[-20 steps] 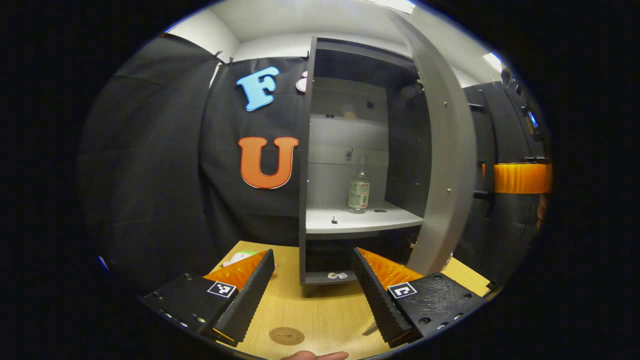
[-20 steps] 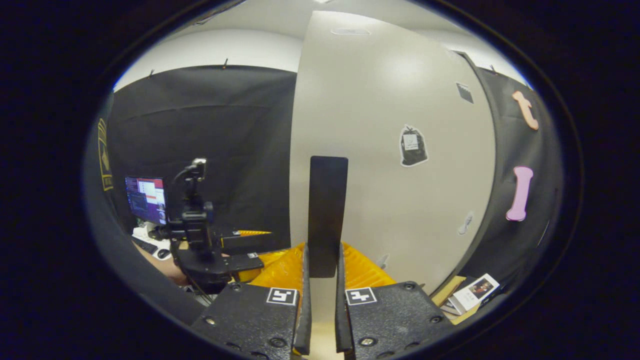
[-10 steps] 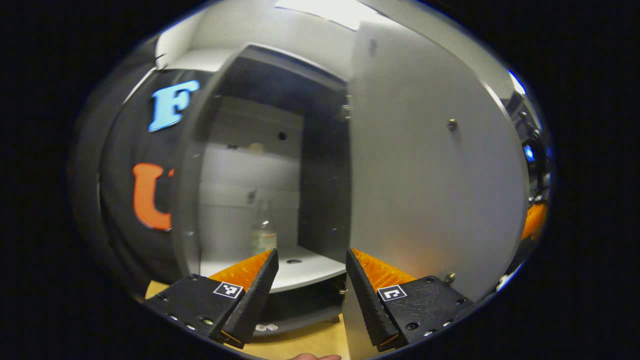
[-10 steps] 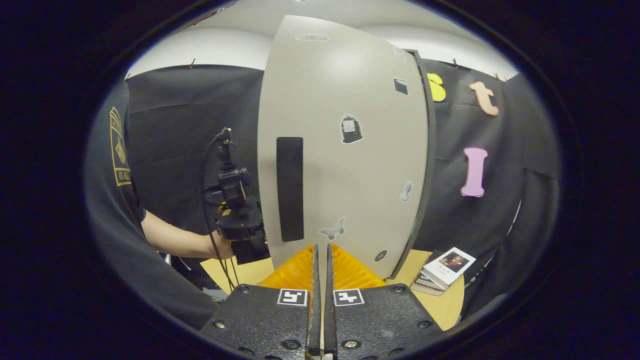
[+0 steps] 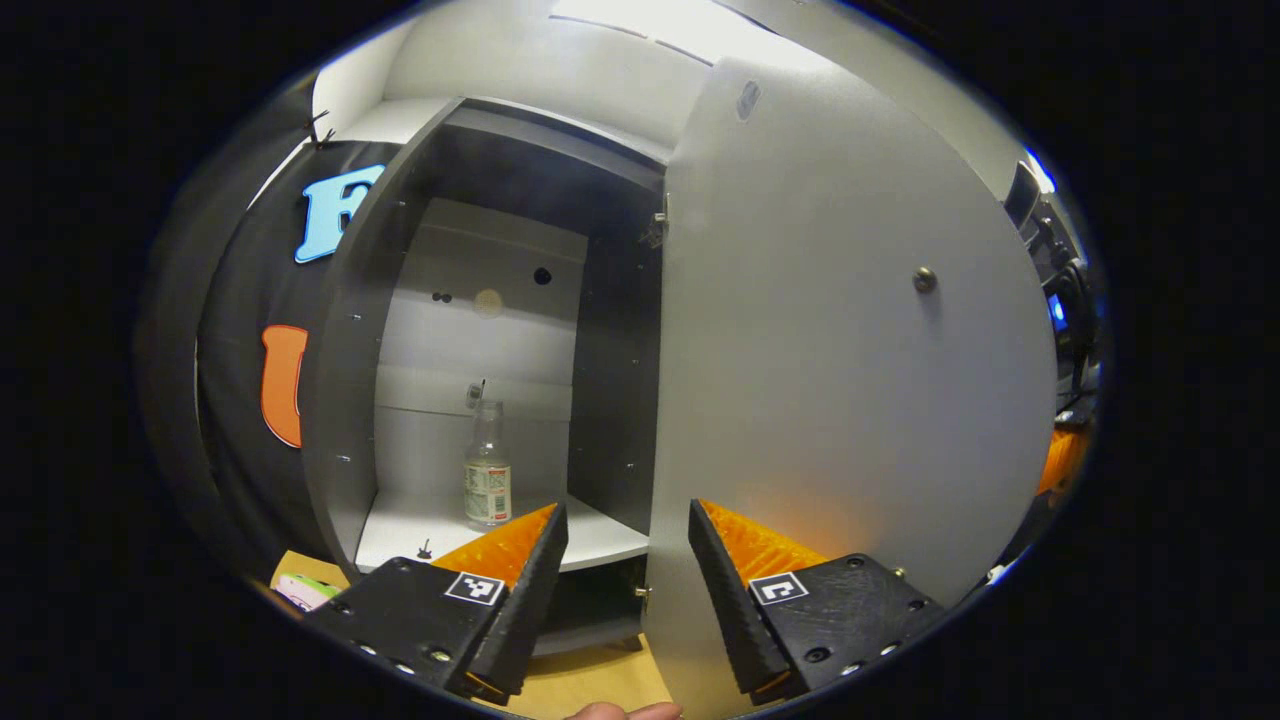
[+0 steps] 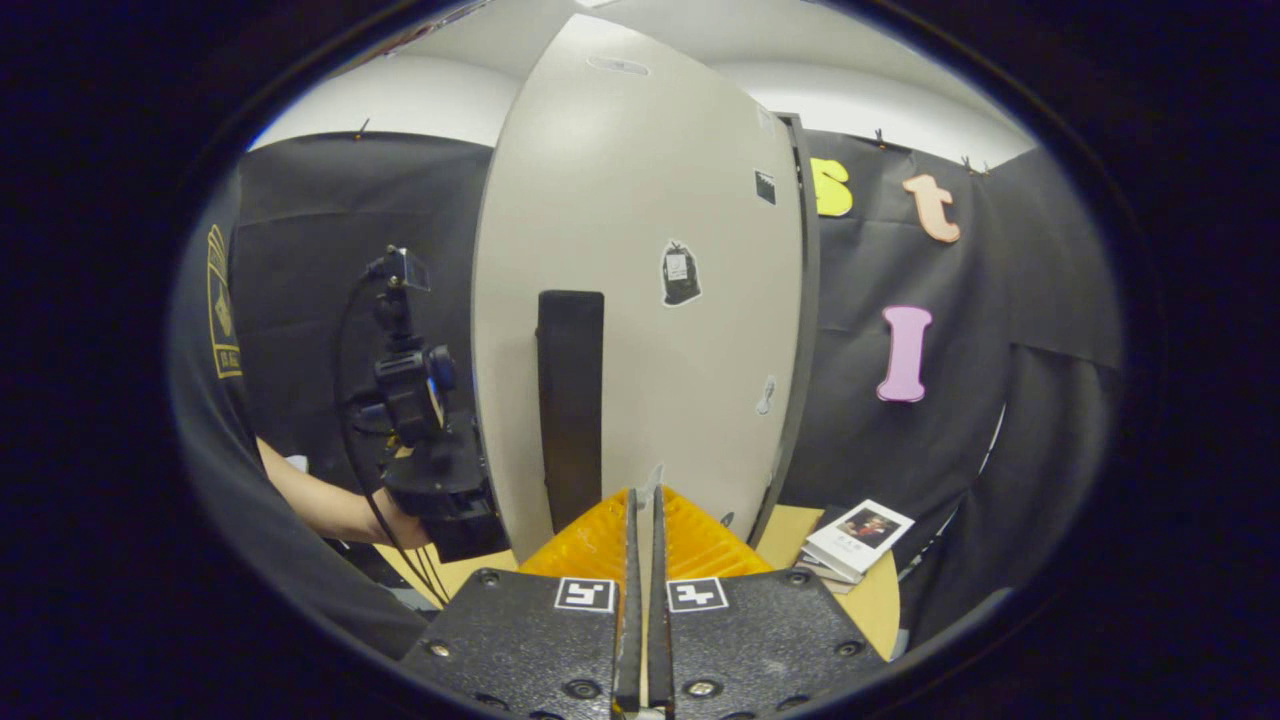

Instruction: Open the cabinet door with the right hand, grasp the bottle in the cabinet with the left hand and place it on the coaster, then close the cabinet door with the right hand.

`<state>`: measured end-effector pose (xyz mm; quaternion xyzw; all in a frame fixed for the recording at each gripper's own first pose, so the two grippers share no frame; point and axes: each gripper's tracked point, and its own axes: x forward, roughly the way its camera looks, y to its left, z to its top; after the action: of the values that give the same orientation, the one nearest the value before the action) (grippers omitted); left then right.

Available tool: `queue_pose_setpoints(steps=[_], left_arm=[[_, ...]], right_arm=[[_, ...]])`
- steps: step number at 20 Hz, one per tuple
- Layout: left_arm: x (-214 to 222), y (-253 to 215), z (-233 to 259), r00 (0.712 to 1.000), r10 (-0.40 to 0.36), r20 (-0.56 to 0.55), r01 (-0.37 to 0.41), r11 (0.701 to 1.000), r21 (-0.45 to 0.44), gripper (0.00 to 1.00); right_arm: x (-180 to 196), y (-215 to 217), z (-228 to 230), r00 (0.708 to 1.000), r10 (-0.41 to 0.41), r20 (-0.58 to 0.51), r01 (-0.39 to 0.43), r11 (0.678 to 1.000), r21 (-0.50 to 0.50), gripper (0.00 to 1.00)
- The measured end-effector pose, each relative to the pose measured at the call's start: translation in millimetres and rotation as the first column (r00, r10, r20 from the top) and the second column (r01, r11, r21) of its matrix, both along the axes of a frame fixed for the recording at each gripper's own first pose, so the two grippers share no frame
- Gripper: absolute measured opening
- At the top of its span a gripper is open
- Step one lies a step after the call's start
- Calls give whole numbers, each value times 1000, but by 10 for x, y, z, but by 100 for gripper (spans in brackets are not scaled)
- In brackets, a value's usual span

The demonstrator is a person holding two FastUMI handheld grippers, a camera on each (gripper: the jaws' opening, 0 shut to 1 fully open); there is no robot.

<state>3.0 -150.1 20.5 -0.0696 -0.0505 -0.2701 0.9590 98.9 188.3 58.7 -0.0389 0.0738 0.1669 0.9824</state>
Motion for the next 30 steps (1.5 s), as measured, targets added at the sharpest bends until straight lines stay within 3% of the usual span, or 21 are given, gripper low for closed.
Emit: queue_pose_setpoints(steps=[1,2,4,6,7,10,12,14,16,17,20,25,30], left_arm=[[54,-40,13,1000,-6,-30,5,999,-41,80],[72,-126,31,997,-27,-66,22,996,-83,93],[104,-228,19,994,-27,-110,15,994,-113,94],[167,-299,-51,990,-25,-142,10,994,-111,95],[234,-308,-73,989,-15,-145,1,995,-101,95],[651,34,-91,982,156,-111,-158,987,-13,94],[1060,303,-168,952,274,-136,-275,961,13,95],[1451,481,-255,920,349,-178,-344,937,61,95],[1811,694,-342,872,444,-207,-426,896,127,95],[1953,717,-326,862,460,-214,-444,888,121,95],[2234,714,-226,859,481,-173,-471,876,100,95],[2250,717,-212,859,499,-110,-483,863,145,95],[2238,693,-259,852,499,-158,-473,863,175,95]], right_arm=[[20,-82,15,1000,-25,14,24,1000,3,6],[46,-187,22,998,-56,30,56,998,7,6],[54,-361,88,991,-115,68,113,993,26,6],[52,-549,81,982,-173,76,171,985,35,16],[43,-711,89,970,-228,84,227,973,32,34],[-16,-1092,90,936,-339,94,332,940,81,50],[-40,-1307,123,913,-396,98,384,915,125,55],[-48,-1541,129,887,-450,105,436,890,131,60],[-50,-1714,124,863,-493,107,475,866,155,59],[-47,-1769,125,856,-506,105,486,857,171,59],[-11,-1734,97,876,-473,98,445,869,217,58],[67,-1838,5,867,-492,81,467,858,214,59],[140,-1877,-15,874,-482,68,455,858,237,58]])
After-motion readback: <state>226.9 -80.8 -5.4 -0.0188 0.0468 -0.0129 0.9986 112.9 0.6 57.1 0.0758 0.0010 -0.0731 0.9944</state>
